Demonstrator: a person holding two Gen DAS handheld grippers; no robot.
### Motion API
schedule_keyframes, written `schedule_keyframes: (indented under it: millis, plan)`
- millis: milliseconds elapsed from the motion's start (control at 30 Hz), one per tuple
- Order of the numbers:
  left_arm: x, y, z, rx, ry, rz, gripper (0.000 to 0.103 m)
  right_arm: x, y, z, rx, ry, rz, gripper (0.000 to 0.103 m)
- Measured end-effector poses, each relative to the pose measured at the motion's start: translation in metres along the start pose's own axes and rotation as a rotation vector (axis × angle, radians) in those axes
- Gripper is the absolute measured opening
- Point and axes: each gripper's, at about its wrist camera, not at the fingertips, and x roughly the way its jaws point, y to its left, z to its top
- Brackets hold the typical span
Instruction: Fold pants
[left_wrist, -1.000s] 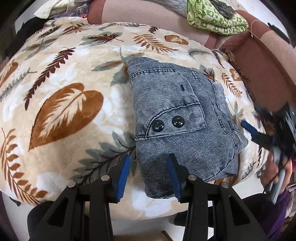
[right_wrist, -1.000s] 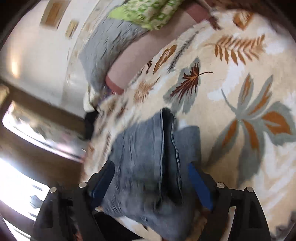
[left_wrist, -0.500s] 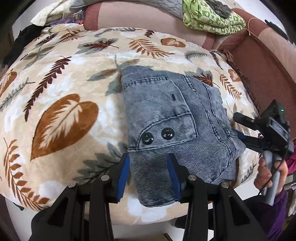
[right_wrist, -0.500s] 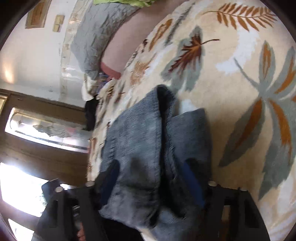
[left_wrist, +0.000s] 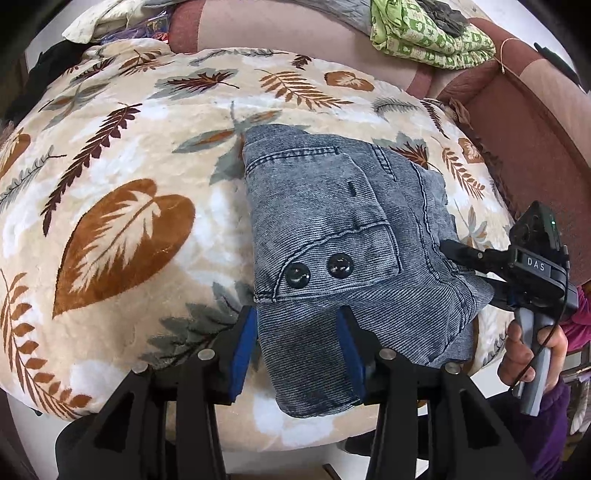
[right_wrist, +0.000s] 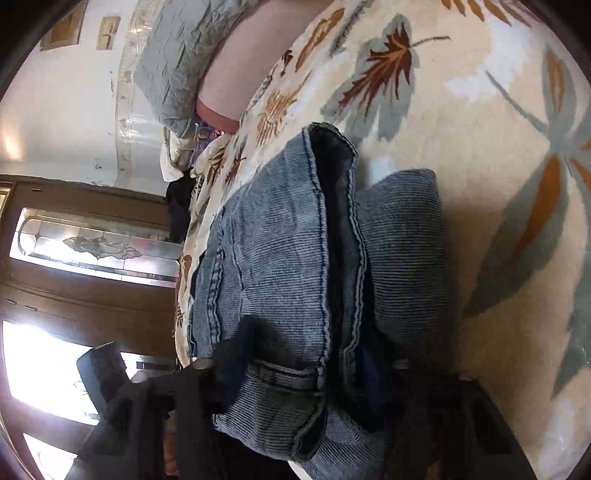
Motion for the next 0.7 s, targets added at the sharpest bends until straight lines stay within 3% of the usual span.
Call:
schedule_keyframes:
  millis: [33, 133, 367, 500, 600, 667, 700]
  plan:
    - [0.000, 0.001, 0.000, 0.000, -0.001, 0.003, 0.046, -0.001, 0.002, -0.001, -0.007, -0.004, 0.004, 0.028]
    - [-0.001, 0.004, 0.001, -0.009, -0.001, 0.015, 0.046, -0.009, 0.018, -0.010, -0.050, -0.038, 0.004, 0.016]
    - [-0.013, -0.008, -0.001, 0.030, -0.020, -0.009, 0.046, -0.062, 0.056, -0.047, -0.145, -0.145, 0.056, 0.015]
    - [-0.003, -0.029, -0.003, 0.081, -0.009, -0.009, 0.046, -0.096, 0.043, -0.067, -0.128, -0.253, 0.026, 0.015]
    - [0.015, -0.039, -0.006, 0.116, 0.020, 0.010, 0.049, -0.089, -0.002, -0.062, 0.029, -0.193, 0.020, 0.016]
    - [0.019, -0.040, -0.008, 0.118, 0.026, 0.030, 0.053, -0.079, -0.026, -0.060, 0.077, -0.148, -0.050, 0.024]
    - [0.016, -0.037, -0.008, 0.109, 0.023, 0.026, 0.053, -0.077, -0.035, -0.060, 0.114, -0.136, -0.073, 0.036]
